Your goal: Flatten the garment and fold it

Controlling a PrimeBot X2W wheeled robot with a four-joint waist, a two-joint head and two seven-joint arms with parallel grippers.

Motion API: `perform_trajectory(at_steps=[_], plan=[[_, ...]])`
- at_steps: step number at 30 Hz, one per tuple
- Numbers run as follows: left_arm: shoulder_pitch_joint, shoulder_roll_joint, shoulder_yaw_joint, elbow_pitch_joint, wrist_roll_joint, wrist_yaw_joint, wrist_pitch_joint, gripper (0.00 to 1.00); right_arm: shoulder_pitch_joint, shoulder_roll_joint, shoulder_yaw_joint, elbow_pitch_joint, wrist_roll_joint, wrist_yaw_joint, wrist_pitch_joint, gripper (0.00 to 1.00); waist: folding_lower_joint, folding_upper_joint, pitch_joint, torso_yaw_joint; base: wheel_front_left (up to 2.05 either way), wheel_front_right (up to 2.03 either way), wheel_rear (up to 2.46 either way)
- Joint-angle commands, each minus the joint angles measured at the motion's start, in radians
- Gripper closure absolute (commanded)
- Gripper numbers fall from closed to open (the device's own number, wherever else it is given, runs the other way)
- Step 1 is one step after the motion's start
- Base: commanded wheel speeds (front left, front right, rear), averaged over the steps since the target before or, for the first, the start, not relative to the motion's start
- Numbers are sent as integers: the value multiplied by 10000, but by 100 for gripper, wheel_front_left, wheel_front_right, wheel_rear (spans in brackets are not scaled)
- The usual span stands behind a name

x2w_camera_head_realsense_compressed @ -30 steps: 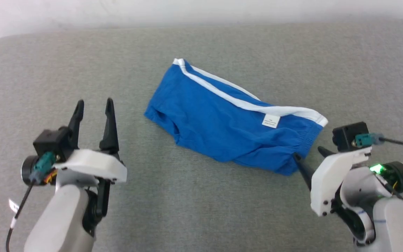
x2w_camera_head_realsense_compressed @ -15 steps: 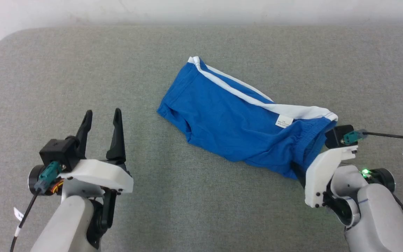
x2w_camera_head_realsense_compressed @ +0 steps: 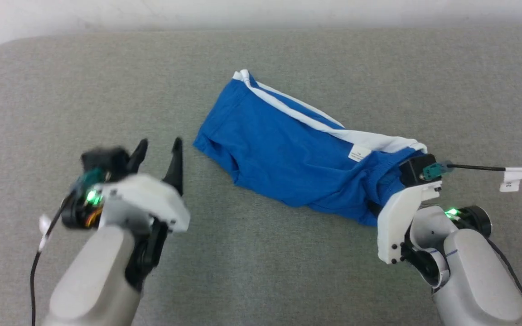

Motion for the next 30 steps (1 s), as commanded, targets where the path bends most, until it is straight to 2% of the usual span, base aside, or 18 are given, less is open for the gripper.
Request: perform_trajectory(at_steps=[1,7,14,19,20,21,25,30], plan=[[-693,-114,-179,222,-41,-83,470,0,-97,41,159,-78,108,-9,-3,100,1,0,133,-179,0,0,0],[-2889,-355,-1037,2364,-87,-141,3561,0,-227,41,920,-638,447,-9,32,100,1,0,513,-723,0,0,0],[-4498,-357,-1320,4311,42,99,5340,0,-405,41,1659,-1181,567,-9,108,100,1,0,1050,-1290,0,0,0],[-4821,-393,-1706,5287,92,116,6581,0,-384,41,1808,-1293,549,-9,115,100,1,0,1162,-1433,0,0,0],[-4808,-401,-1750,5425,50,127,6855,64,-371,41,1812,-1294,539,-9,119,100,1,0,1159,-1439,0,0,0],[-4780,-412,-1778,5525,-8,131,7103,100,-359,41,1808,-1293,528,-9,121,100,1,0,1149,-1439,0,0,0],[-4558,-436,-1736,5583,-299,43,7528,100,-298,41,1735,-1272,492,-9,122,100,1,0,1033,-1360,0,0,0],[-4247,-493,-1148,5249,-823,8,6746,100,-253,4,1473,-1211,586,-9,75,100,1,0,802,-1134,0,0,0]])
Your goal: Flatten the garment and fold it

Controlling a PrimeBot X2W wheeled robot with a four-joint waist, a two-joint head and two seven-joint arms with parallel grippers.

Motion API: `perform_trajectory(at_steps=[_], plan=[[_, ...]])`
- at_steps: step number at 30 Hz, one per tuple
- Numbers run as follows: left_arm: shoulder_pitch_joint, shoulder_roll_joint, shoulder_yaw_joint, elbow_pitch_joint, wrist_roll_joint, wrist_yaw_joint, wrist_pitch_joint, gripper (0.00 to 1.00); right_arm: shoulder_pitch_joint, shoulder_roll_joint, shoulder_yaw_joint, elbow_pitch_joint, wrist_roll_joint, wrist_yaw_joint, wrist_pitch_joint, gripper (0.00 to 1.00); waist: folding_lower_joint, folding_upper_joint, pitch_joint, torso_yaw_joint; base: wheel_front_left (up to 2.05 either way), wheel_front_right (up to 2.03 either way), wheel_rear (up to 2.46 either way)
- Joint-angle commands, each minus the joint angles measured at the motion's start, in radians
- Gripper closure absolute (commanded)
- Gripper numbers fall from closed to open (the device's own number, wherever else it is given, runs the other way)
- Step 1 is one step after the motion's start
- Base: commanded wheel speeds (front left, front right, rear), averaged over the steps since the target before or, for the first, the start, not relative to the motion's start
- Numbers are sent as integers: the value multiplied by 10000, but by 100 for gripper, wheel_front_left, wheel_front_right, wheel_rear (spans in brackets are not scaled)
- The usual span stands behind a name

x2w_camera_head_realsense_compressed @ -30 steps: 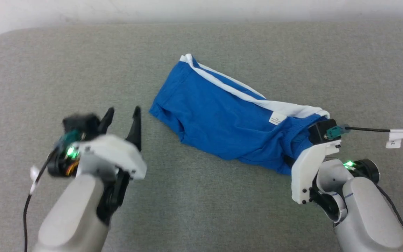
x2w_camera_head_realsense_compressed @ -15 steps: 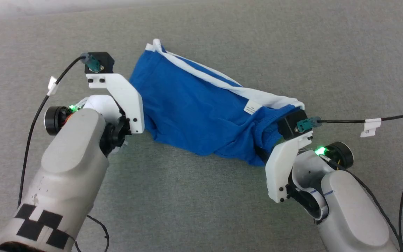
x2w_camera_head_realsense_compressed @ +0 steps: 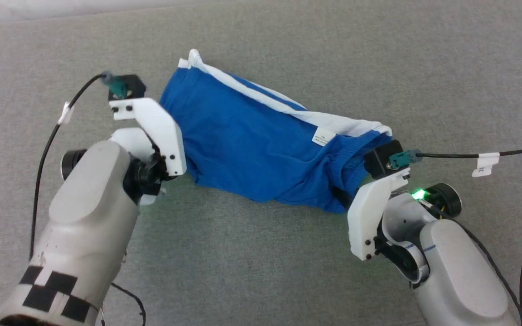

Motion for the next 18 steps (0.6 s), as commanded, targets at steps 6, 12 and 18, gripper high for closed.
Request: perform_trajectory(at_steps=[6,12,18], plan=[[1407,252,793,-653,-732,-319,-1243,100,212,-798,-159,-3,681,-9,249,100,-1,0,-703,404,0,0,0],[3330,203,1509,-2408,-1415,-288,-2430,100,728,-2002,85,-364,1622,-9,935,100,-1,0,-1328,785,0,0,0],[5755,29,1551,-4371,-1675,232,-2867,100,1334,-2985,213,-686,2233,-9,1450,100,-1,0,-1704,1244,0,0,0]])
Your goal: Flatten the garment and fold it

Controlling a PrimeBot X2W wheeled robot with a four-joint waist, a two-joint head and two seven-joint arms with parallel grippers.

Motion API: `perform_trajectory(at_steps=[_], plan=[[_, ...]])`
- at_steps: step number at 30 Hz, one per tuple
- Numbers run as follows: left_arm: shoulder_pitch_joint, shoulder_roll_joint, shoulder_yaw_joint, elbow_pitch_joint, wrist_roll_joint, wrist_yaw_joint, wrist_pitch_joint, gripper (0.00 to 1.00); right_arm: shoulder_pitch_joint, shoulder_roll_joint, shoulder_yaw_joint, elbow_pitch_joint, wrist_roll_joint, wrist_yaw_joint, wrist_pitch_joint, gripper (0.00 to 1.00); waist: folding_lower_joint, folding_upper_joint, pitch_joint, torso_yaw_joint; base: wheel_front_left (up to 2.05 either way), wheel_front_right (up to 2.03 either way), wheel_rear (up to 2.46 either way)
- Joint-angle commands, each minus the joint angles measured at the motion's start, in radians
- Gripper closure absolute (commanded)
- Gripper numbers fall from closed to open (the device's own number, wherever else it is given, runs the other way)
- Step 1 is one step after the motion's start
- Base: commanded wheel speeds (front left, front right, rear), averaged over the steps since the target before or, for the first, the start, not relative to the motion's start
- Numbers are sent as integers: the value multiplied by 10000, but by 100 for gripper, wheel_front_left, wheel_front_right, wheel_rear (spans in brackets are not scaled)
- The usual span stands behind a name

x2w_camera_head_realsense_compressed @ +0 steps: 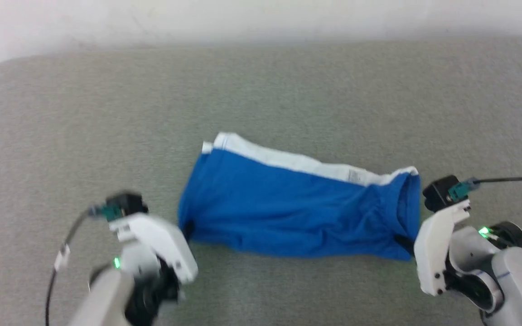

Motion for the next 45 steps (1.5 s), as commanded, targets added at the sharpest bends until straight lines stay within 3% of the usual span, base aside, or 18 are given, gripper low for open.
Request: perform_trajectory(at_steps=[1,6,7,8,9,14,18,23,28,36,45], plan=[[767,29,-20,-394,-25,306,-61,100,249,-304,45,-75,103,-23,84,100,1,0,-359,413,0,0,0],[1904,-246,-473,-1004,-124,592,216,100,616,-574,-58,72,214,-23,136,100,1,0,-494,674,0,0,0],[1976,-297,-472,-1088,-128,644,164,64,670,-564,-82,110,203,-23,128,96,1,0,-525,701,0,0,0],[2012,-326,-477,-1164,-114,683,120,0,727,-524,-139,132,225,-23,98,54,1,0,-565,731,0,0,0],[2016,-343,-462,-1252,-108,707,75,0,776,-485,-226,131,211,-23,41,0,1,0,-600,752,0,0,0],[1831,-118,-132,-1692,136,852,-417,0,1053,-374,-779,-138,116,-23,-118,0,1,0,-735,786,0,0,0],[1563,362,516,-2195,811,871,-1873,0,1485,-279,-1629,-975,-9,-23,25,0,1,0,-826,725,0,0,0],[1486,847,967,-2518,1887,594,-4199,0,1449,325,-2750,-2151,-583,-23,321,0,1,0,-785,535,0,0,0],[1558,961,851,-2527,2995,430,-6055,0,878,1082,-2851,-1986,-1415,-23,738,0,1,0,-574,531,0,0,0],[1529,315,1422,-3526,4974,120,-6477,0,118,1451,-2704,-140,-2735,-23,1091,0,1,0,-140,840,0,0,0],[1878,-628,2079,-4205,6302,-746,-6481,0,98,1547,-2156,1105,-2357,-23,1251,0,1,0,51,1035,0,0,0]])
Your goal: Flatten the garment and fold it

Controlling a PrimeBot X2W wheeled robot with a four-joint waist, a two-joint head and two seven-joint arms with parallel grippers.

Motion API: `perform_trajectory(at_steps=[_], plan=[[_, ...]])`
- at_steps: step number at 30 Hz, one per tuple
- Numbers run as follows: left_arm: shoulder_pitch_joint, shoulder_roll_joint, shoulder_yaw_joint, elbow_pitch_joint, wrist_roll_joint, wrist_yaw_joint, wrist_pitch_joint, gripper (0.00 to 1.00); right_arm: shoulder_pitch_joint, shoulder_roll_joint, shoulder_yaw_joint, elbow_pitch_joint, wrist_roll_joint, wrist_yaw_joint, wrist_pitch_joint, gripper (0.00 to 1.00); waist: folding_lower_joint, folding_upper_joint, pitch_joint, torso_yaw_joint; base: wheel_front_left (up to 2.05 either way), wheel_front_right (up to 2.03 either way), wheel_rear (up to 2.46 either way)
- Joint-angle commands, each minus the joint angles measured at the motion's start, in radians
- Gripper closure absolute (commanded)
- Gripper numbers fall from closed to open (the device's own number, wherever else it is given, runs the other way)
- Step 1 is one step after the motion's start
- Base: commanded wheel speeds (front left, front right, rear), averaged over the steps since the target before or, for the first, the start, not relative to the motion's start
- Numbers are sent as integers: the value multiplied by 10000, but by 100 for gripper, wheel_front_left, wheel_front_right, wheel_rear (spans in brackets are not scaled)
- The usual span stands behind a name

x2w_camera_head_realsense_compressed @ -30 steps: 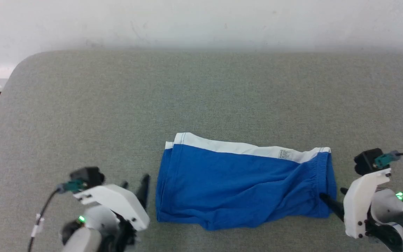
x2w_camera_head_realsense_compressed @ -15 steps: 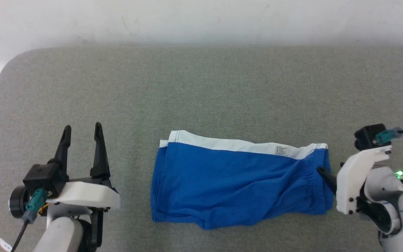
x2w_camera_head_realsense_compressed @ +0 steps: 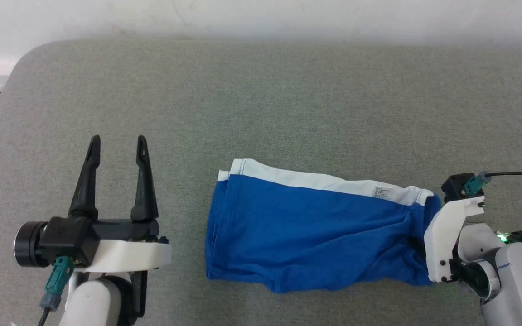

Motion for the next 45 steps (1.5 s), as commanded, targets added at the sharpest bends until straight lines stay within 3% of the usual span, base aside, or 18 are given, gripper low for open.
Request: perform_trajectory(at_steps=[1,3,10,16,22,26,30,36,45], plan=[[123,-113,116,-17,164,-151,-46,0,63,62,195,328,195,-7,15,54,0,0,25,26,0,0,0],[143,-250,266,2,280,-324,-46,0,3,-7,311,404,362,-7,-145,100,0,0,31,19,0,0,0],[175,-610,712,116,621,-860,-46,0,-328,-751,102,533,773,-7,-464,100,0,0,-18,-56,0,0,0],[156,-861,942,281,835,-1197,-47,0,-484,-1575,-1191,1181,438,-7,-556,100,0,0,-41,-80,0,0,0],[142,-1072,1105,448,929,-1464,-47,0,-634,-1821,-2008,1517,-254,-7,-446,100,0,0,-42,-104,0,0,0],[140,-1181,1225,512,963,-1612,-47,0,-559,-1985,-1362,737,-70,-7,158,100,0,0,-153,-126,0,0,0],[199,-1291,1349,492,1032,-1673,-47,0,-189,-2129,-635,-819,710,-7,1201,100,0,0,-321,-181,0,0,0],[198,-1416,1389,563,1077,-1844,-47,0,192,-1660,262,-2944,1840,-7,2152,100,0,0,-419,-231,0,0,0],[146,-1531,1397,700,1095,-2076,-47,0,-267,-627,1875,-3010,1656,-7,1969,100,0,0,-421,-40,0,0,0]])
